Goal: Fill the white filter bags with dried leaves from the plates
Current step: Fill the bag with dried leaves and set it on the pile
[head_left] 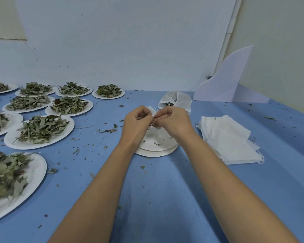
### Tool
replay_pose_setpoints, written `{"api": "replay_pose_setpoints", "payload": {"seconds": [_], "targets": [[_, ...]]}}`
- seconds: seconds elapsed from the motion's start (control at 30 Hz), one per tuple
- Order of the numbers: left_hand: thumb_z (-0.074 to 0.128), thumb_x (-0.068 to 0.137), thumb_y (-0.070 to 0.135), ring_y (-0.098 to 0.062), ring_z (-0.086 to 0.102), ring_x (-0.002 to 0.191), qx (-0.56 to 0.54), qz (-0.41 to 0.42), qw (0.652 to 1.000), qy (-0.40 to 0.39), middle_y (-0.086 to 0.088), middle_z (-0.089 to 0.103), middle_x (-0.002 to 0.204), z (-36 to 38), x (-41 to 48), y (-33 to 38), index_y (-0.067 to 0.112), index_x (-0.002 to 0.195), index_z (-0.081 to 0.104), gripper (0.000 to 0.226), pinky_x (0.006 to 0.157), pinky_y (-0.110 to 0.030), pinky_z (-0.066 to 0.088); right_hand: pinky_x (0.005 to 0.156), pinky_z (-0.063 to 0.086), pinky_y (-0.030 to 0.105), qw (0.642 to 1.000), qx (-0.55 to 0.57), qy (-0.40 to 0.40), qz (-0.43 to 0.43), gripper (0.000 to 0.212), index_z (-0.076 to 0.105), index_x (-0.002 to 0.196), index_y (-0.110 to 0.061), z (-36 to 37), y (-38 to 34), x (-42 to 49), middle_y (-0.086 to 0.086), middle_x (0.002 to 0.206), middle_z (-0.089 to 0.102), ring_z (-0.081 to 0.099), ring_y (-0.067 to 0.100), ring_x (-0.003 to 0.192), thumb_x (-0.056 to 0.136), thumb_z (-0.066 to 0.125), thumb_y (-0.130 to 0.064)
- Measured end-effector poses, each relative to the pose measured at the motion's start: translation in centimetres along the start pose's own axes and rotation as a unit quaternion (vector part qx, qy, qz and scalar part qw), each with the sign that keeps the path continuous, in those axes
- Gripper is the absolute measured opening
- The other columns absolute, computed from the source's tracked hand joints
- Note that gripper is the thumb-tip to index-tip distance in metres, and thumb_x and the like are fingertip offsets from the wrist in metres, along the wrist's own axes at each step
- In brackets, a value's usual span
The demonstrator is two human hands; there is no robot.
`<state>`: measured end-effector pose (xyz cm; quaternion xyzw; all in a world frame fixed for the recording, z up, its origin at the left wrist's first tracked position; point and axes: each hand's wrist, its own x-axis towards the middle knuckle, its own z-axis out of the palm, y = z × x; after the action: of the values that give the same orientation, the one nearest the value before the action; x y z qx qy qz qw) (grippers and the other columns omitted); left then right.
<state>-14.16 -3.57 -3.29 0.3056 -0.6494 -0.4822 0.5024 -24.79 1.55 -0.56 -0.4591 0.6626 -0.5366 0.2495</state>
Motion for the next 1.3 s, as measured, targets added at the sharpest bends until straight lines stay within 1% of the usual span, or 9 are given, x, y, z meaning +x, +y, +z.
{"api": "replay_pose_setpoints", "payload": {"seconds": [0.1, 0.23, 0.33, 0.47, 0.67, 0.83, 1.0, 1.13, 1.3], "targets": [[0.050, 0.075, -0.004, -0.012, 0.046, 0.059, -0.009, -0.003, 1.000, 0.006, 0.004, 0.050, 0.057, -0.1, 0.3, -0.1, 0.015, 0.059, 0.053, 0.025, 0.060, -0.029, 0.041, 0.059, 0.039, 0.021, 0.997, -0.070, 0.037, -0.013, 0.027, 0.059, 0.076, -0.020, 0.1, 0.2, 0.2, -0.006, 0.081, 0.059, 0.055, 0.008, 0.073, 0.065, 0.080, -0.006], [0.048, 0.074, -0.008, -0.006, 0.041, 0.052, -0.016, -0.004, 1.000, -0.004, 0.010, 0.047, 0.050, -0.2, 0.2, 0.3, 0.019, 0.052, 0.051, 0.034, 0.050, -0.017, 0.035, 0.081, 0.044, 0.028, 0.985, -0.150, 0.050, -0.068, 0.053, 0.052, 0.108, -0.019, 0.4, 0.5, 0.4, 0.000, 0.113, 0.045, 0.049, 0.014, 0.100, 0.064, 0.081, -0.014], [0.048, 0.063, 0.001, -0.003, 0.038, 0.045, -0.029, -0.021, 0.999, -0.038, 0.010, 0.043, 0.046, -0.1, -0.1, 1.0, 0.022, 0.046, 0.049, 0.027, 0.046, -0.015, 0.032, 0.074, 0.048, 0.035, 0.977, -0.188, 0.034, -0.093, 0.034, 0.056, 0.096, -0.022, 0.6, 0.5, 0.2, 0.000, 0.102, 0.056, 0.055, 0.018, 0.089, 0.070, 0.075, -0.012], [0.047, 0.061, 0.001, -0.008, 0.037, 0.045, -0.052, -0.064, 0.994, -0.068, 0.005, 0.041, 0.047, 0.0, -0.1, 1.5, 0.017, 0.047, 0.048, 0.021, 0.049, -0.022, 0.030, 0.056, 0.033, 0.026, 0.977, -0.189, 0.060, -0.083, 0.031, 0.044, 0.072, -0.024, 0.6, 1.1, 0.5, -0.006, 0.077, 0.049, 0.046, 0.015, 0.071, 0.070, 0.072, -0.009], [0.053, 0.080, -0.003, -0.001, 0.037, 0.050, 0.050, -0.025, 0.995, -0.078, 0.006, 0.043, 0.062, 0.3, -0.2, 0.9, 0.016, 0.071, 0.045, 0.023, 0.049, -0.014, 0.031, 0.055, 0.035, 0.013, 0.981, -0.147, 0.100, -0.081, 0.021, 0.054, 0.084, -0.016, 0.5, 1.3, 0.8, -0.005, 0.079, 0.053, 0.047, 0.005, 0.066, 0.072, 0.066, -0.002], [0.056, 0.084, 0.003, -0.011, 0.044, 0.071, 0.134, 0.017, 0.989, 0.057, 0.001, 0.050, 0.081, -0.8, 0.5, -0.2, 0.017, 0.082, 0.047, 0.017, 0.060, -0.019, 0.036, 0.052, 0.037, 0.005, 0.998, -0.037, 0.000, -0.054, 0.026, 0.066, 0.100, -0.020, 0.3, 0.8, 0.5, -0.008, 0.089, 0.064, 0.060, 0.002, 0.075, 0.078, 0.072, -0.009], [0.052, 0.088, 0.007, -0.022, 0.053, 0.091, 0.098, -0.026, 0.982, 0.160, -0.014, 0.054, 0.111, -2.0, 1.3, -1.2, 0.020, 0.089, 0.047, 0.013, 0.081, -0.040, 0.050, 0.057, 0.040, 0.017, 0.950, -0.282, -0.136, -0.003, 0.011, 0.070, 0.077, -0.021, -1.0, 0.1, 0.5, -0.009, 0.073, 0.061, 0.052, 0.004, 0.067, 0.073, 0.080, -0.025], [0.053, 0.086, 0.006, -0.031, 0.059, 0.100, 0.053, -0.054, 0.982, 0.176, -0.003, 0.054, 0.098, -2.0, 1.2, -0.9, 0.025, 0.080, 0.046, 0.022, 0.085, -0.052, 0.051, 0.049, 0.035, 0.020, 0.887, -0.419, -0.186, 0.050, 0.020, 0.057, 0.063, -0.020, -0.7, 0.2, 0.1, -0.006, 0.070, 0.051, 0.045, 0.009, 0.064, 0.076, 0.071, -0.025], [0.053, 0.085, 0.004, -0.032, 0.061, 0.097, 0.023, -0.073, 0.980, 0.184, 0.003, 0.053, 0.087, -2.2, 1.2, -0.7, 0.025, 0.078, 0.048, 0.023, 0.083, -0.053, 0.052, 0.045, 0.028, 0.023, 0.868, -0.462, -0.176, 0.035, 0.030, 0.045, 0.060, -0.014, 0.2, 0.4, -0.2, -0.001, 0.063, 0.042, 0.039, 0.015, 0.056, 0.079, 0.064, -0.026]]}}
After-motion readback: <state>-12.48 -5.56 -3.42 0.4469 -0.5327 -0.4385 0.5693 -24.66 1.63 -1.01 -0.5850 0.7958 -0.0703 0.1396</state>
